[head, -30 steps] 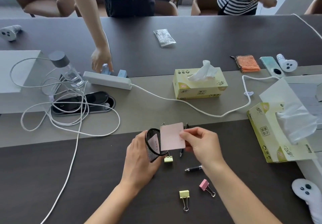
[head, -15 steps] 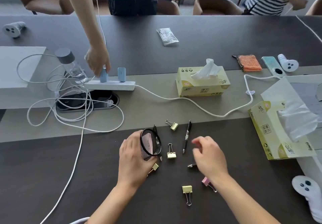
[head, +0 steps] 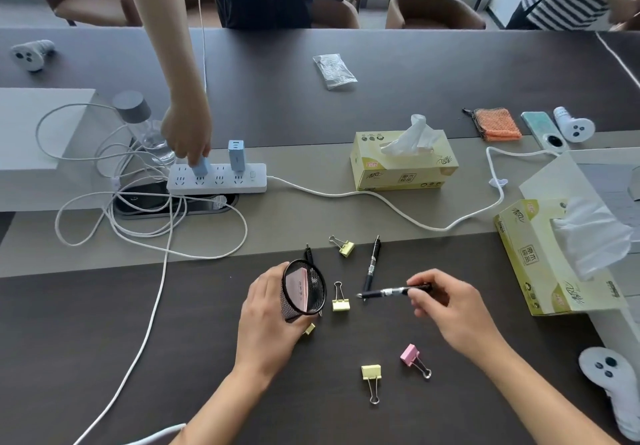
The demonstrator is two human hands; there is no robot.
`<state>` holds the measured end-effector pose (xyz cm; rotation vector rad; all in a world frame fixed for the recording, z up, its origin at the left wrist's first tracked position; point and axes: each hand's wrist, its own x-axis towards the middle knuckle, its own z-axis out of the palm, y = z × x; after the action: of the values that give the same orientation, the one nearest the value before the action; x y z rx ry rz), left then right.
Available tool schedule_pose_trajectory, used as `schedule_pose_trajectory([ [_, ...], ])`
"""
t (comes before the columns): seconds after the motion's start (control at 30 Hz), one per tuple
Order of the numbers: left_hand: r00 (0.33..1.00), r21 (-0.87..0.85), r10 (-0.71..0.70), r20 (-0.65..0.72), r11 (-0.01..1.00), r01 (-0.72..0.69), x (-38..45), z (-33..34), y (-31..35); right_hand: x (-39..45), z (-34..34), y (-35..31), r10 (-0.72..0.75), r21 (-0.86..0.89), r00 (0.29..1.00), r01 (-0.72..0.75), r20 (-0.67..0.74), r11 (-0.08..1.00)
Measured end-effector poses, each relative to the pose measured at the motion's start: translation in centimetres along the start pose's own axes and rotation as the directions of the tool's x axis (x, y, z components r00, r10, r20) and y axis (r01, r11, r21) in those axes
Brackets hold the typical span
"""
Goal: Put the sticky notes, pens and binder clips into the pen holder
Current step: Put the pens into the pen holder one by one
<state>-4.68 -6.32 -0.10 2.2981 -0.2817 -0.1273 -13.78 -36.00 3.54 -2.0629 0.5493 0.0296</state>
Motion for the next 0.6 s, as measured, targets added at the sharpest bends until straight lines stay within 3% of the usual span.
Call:
schedule_pose_trajectory([
  [0.07, 0.999, 0.035, 0.036, 0.004, 0.999, -0.036, -0.2, 0.1, 0.2, -0.1, 0.5, -2.4, -0.017, 0.194, 1.0, 0.02, -0.015, 0.981],
  [0.13, 0.998, 0.059, 0.058, 0.008, 0.997, -0.058, -0.3, 0.2, 0.6, 0.1, 1.3, -4.2, -0.019, 0.259, 1.0, 0.016, 0.008, 0.966],
  [0.43, 0.996, 0.097, 0.088, -0.003, 0.991, -0.087, -1.0, 0.3, 0.7, 2.1, 8.5, -6.8, 0.033, 0.068, 0.989, -0.043, 0.145, 0.997],
  [0.53, 0.998, 0.076, 0.065, -0.01, 0.995, -0.064, -0.9, 0.3, 0.7, 2.7, 9.6, -7.2, 0.048, 0.124, 0.983, -0.071, 0.178, 0.99],
  [0.6, 0.999, 0.071, 0.044, -0.014, 0.997, -0.043, -0.8, 0.4, 0.7, 3.3, 9.6, -6.9, 0.086, 0.14, 0.989, -0.102, 0.119, 0.985],
])
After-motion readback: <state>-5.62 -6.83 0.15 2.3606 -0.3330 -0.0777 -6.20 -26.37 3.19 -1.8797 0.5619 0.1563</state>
